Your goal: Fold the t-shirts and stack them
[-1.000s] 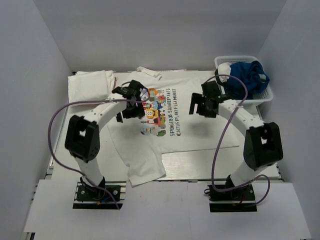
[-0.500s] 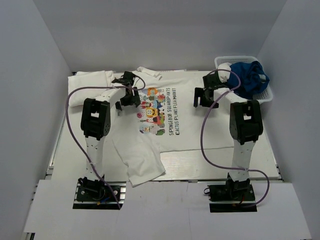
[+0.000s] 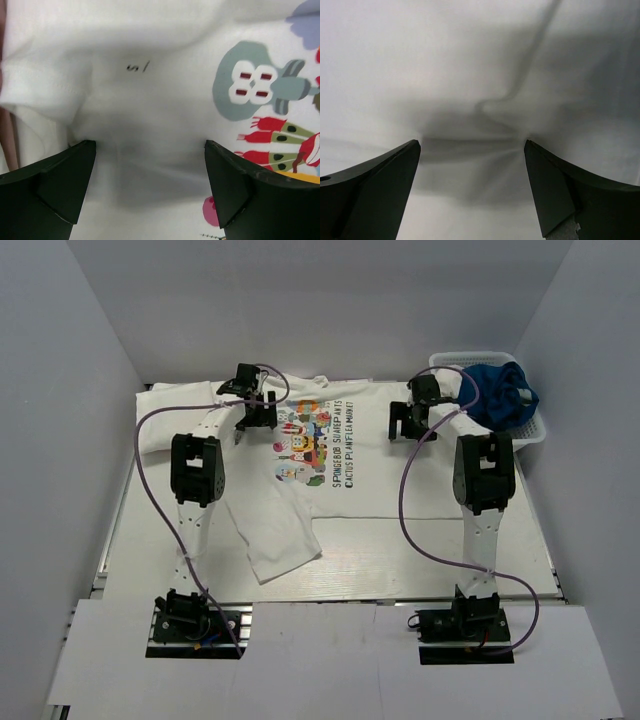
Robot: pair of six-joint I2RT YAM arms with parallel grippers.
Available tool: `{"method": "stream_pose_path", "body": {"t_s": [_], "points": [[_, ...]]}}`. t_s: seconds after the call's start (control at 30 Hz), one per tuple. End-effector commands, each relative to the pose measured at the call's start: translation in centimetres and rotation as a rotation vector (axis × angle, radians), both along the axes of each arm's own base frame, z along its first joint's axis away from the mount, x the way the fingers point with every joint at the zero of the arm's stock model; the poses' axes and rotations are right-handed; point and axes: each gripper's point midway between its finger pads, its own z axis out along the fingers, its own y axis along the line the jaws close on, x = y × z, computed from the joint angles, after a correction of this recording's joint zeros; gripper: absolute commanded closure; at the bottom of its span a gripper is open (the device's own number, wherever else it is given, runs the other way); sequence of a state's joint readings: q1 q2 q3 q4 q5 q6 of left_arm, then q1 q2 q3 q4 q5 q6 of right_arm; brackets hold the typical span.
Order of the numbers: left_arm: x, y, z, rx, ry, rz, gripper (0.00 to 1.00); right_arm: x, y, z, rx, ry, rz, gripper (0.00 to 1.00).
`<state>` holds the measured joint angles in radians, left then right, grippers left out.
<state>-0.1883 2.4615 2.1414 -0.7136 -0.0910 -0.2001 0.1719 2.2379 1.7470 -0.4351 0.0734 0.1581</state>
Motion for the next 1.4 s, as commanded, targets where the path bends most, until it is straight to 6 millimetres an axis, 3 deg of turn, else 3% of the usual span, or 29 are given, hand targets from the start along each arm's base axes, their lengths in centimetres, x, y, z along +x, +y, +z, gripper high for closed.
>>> {"method": "stream_pose_path", "body": {"t_s": [0.0,0.07,0.1,0.13,0.17,0.2,0.27,0.3,0.33,0.37,0.4,0.43,0.47,0.5,0.53,0.57,0.6,0.63,0.67,0.7,0.73,0.77,0.8,0.83,0.97,1.03,1.23,1.33,1.37], "points": [[1.2,-0.5,2.4,-0.023,-0.043,-0.068,0.00,0.6,1.6,3.1,0.026,-0.051,0.099,0.10],[0.6,-1.1,4.1,-0.060,-0.053,-0.092,0.00,0.1,3.1,5.1,0.056,-0.081,0.157,0.10],[0.2,-1.3,4.9,-0.070,-0.056,-0.100,0.00,0.1,3.4,8.1,0.064,-0.142,0.165,0.10],[-0.3,-1.6,7.8,-0.099,-0.095,-0.100,0.00,-0.8,4.5,8.1,0.070,-0.134,0.196,0.10],[-1.6,-1.6,7.7,-0.114,-0.069,-0.089,0.00,-1.1,4.9,8.9,0.069,-0.150,0.209,0.10],[-2.5,-2.0,8.7,-0.122,-0.074,-0.090,0.00,-1.8,5.1,11.4,0.080,-0.197,0.217,0.10],[-5.2,-2.0,11.7,-0.136,-0.089,-0.066,0.00,-3.0,6.0,12.0,0.095,-0.216,0.226,0.10],[-6.6,-2.3,12.5,-0.164,-0.080,-0.020,0.00,-4.3,6.0,13.9,0.128,-0.247,0.191,0.10],[-8.9,-2.3,11.3,-0.187,-0.017,0.009,0.00,-4.6,5.9,13.1,0.140,-0.270,0.171,0.10],[-11.0,-2.2,11.1,-0.210,0.034,0.035,0.00,-6.1,5.4,11.1,0.146,-0.232,0.144,0.10],[-12.8,-2.2,13.4,-0.267,0.019,0.110,0.00,-6.8,5.3,12.5,0.205,-0.259,0.078,0.10],[-15.8,-1.5,11.1,-0.254,0.096,0.157,0.00,-8.6,4.6,10.9,0.211,-0.240,0.040,0.10],[-17.6,-1.2,11.0,-0.265,0.112,0.186,0.00,-9.2,3.7,12.0,0.209,-0.277,-0.006,0.10],[-19.7,-2.3,10.9,-0.329,0.149,0.199,0.00,-9.7,3.3,12.0,0.238,-0.275,-0.066,0.10],[-23.2,-2.1,10.9,-0.357,0.163,0.182,0.00,-10.3,3.2,14.7,0.269,-0.347,-0.083,0.10],[-24.9,-2.2,10.9,-0.383,0.177,0.181,0.00,-12.0,2.1,11.8,0.260,-0.290,-0.139,0.10],[-27.1,-2.5,10.6,-0.401,0.208,0.197,0.00,-12.5,2.0,12.0,0.284,-0.293,-0.176,0.10],[-30.5,-2.1,8.5,-0.384,0.279,0.214,0.00,-13.7,1.5,12.7,0.300,-0.322,-0.189,0.10],[-32.2,-1.7,9.5,-0.403,0.239,0.213,0.00,-14.3,1.0,12.4,0.313,-0.316,-0.226,0.10],[-34.0,-2.4,9.2,-0.439,0.262,0.179,0.00,-15.6,0.5,10.6,0.301,-0.276,-0.252,0.10],[-36.7,-2.4,7.3,-0.445,0.333,0.207,0.00,-16.3,0.1,10.8,0.325,-0.270,-0.296,0.10],[-37.8,-2.5,6.9,-0.466,0.351,0.213,0.00,-16.8,-0.2,11.0,0.334,-0.273,-0.316,0.10],[-38.8,-3.6,7.1,-0.525,0.356,0.176,0.00,-17.9,-0.7,10.0,0.334,-0.253,-0.343,0.10],[-40.7,-3.7,5.3,-0.538,0.421,0.217,0.00,-18.5,-0.9,9.4,0.348,-0.227,-0.380,0.10],[-43.6,-5.4,2.8,-0.652,0.470,0.196,0.00,-20.6,-3.2,9.1,0.324,-0.256,-0.473,0.10],[-43.9,-5.2,2.1,-0.643,0.455,0.217,0.00,-20.9,-4.5,8.9,0.284,-0.277,-0.511,0.10],[-43.7,-5.0,-0.4,-0.575,0.472,0.247,0.16,-21.6,-6.8,10.0,0.224,-0.332,-0.566,0.10],[-44.2,-5.0,-1.8,-0.532,0.528,0.256,0.33,-21.7,-7.5,9.8,0.210,-0.313,-0.586,0.10],[-44.0,-5.1,-1.8,-0.529,0.532,0.257,0.49,-22.1,-7.6,9.5,0.201,-0.299,-0.587,0.10]]}}
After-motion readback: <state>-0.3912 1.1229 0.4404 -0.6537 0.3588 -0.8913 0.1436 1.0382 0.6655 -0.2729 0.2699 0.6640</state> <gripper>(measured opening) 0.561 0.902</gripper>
